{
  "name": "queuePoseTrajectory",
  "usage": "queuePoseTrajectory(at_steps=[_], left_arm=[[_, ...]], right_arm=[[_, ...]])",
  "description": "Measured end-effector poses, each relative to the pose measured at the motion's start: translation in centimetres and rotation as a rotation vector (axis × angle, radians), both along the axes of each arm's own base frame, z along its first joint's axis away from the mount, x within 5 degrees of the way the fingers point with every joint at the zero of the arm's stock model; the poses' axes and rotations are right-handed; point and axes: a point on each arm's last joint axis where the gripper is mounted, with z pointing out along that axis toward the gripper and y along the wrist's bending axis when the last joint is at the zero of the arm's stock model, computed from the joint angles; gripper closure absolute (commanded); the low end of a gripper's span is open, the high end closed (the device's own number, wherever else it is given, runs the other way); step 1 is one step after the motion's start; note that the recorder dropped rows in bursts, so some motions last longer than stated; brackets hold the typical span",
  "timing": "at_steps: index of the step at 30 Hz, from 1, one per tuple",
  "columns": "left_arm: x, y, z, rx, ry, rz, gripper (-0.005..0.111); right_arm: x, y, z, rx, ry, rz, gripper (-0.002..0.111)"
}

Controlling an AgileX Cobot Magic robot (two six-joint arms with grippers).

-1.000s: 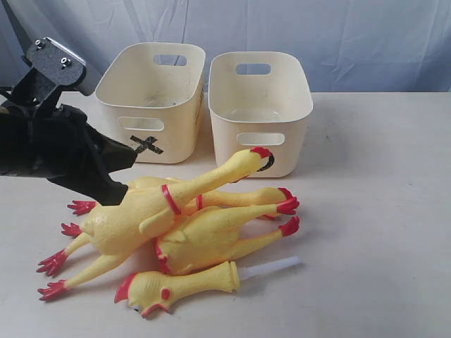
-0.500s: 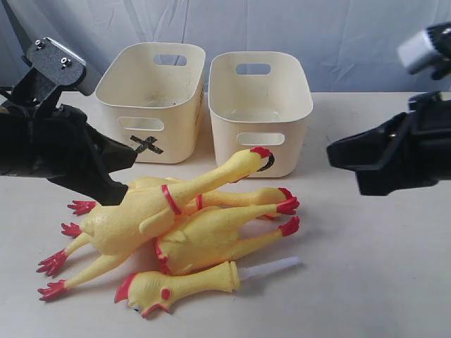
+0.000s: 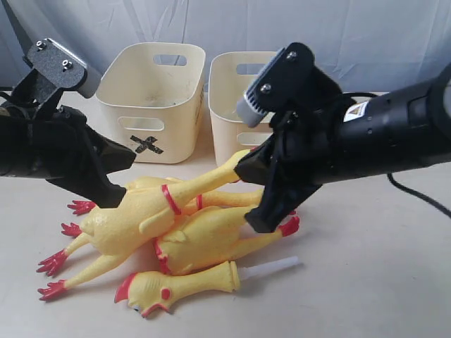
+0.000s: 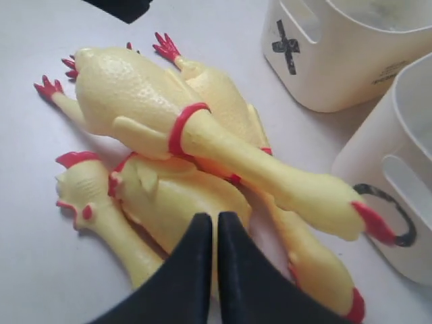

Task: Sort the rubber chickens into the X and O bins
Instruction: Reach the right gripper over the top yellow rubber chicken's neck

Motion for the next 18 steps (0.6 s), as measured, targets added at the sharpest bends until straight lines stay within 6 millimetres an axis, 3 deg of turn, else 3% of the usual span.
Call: queuePoseTrajectory(at_steps=[5,9,18], left_arm=[[0.0,0.0,0.0,0.000,0.000,0.000,0.107],[0.0,0.0,0.0,0.002,0.001,-0.002,0.107],[0.0,0.0,0.0,0.002,0.001,-0.002,0.107]], right_arm=[[0.2,2.1,-1.6,0.123,0.184,-0.168,0.090],[0.9,3.2,-2.9,0.271,0.397,-0.350,0.090],[2.9,3.9,-4.3,0.571,0.673,-0.763,0.090]])
